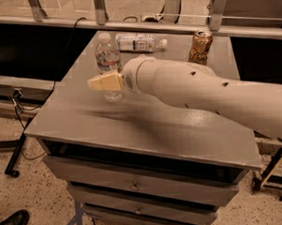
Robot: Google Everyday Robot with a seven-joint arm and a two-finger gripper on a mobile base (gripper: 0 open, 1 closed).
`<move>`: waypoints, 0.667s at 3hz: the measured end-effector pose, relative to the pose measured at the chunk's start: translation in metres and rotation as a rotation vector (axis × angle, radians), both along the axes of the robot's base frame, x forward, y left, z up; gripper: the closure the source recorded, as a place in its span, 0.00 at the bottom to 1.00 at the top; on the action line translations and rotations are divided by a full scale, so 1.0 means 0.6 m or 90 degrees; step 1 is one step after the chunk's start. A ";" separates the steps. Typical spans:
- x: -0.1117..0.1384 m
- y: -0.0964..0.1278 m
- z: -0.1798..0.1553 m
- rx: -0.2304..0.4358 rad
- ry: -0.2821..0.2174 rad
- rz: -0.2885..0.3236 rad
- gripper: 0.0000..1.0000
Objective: Knock water bottle over
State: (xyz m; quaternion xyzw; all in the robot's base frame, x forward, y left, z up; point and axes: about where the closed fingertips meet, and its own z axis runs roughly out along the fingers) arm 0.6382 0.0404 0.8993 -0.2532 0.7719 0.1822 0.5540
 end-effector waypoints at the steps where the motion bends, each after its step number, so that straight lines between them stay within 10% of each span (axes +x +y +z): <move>1: 0.034 -0.028 0.008 0.023 -0.018 -0.039 0.00; 2: 0.074 -0.062 0.027 0.037 -0.037 -0.074 0.00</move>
Offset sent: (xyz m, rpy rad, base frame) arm 0.0788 -0.0506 0.0285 0.0795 -0.0844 -0.1927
